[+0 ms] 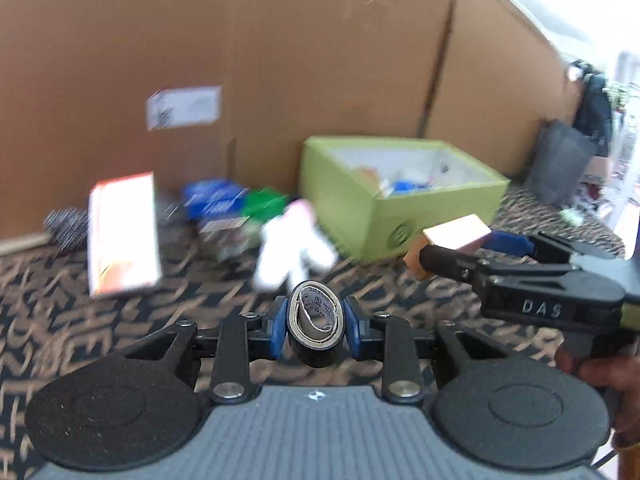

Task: Organize objects
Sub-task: 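Carry the tape roll and brown box into the shoebox and release them, then return both tools to the pile of items, then grasp the white-orange medicine box with the left tool while the right tool grasps the dark blue box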

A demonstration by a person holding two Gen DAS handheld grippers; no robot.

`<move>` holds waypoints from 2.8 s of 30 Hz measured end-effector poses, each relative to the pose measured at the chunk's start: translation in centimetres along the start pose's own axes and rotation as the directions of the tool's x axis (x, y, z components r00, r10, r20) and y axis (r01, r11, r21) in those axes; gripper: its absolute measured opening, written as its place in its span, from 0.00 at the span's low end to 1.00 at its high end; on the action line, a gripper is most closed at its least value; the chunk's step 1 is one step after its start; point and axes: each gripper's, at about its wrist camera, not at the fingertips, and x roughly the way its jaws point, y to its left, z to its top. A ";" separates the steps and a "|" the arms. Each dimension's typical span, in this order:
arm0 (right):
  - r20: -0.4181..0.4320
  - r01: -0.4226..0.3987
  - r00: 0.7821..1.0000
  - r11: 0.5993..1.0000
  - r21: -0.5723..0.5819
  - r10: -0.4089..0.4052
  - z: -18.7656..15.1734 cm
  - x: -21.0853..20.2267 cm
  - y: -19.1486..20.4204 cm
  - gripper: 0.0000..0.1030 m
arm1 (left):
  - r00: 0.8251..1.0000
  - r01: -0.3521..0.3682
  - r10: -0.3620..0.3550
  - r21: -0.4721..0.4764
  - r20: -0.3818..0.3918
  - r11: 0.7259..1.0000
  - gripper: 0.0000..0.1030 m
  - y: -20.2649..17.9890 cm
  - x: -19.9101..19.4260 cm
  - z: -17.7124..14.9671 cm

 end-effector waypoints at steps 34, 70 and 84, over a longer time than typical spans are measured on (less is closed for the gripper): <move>0.017 0.318 0.948 0.939 -0.131 -0.319 6.9 12.5 -16.6 0.81 | 0.994 0.111 -0.111 0.038 -0.010 0.993 0.43 -10.0 22.3 15.2; -0.036 -0.167 0.985 0.986 0.004 0.167 -2.8 -0.7 4.0 1.00 | 0.936 -0.313 0.343 -0.261 0.075 0.913 0.89 7.7 2.1 -1.4; -0.111 -0.157 0.983 0.983 -0.100 0.146 -1.7 1.2 8.8 1.00 | 0.929 -0.367 0.369 -0.199 -0.028 0.909 0.66 13.3 8.4 0.3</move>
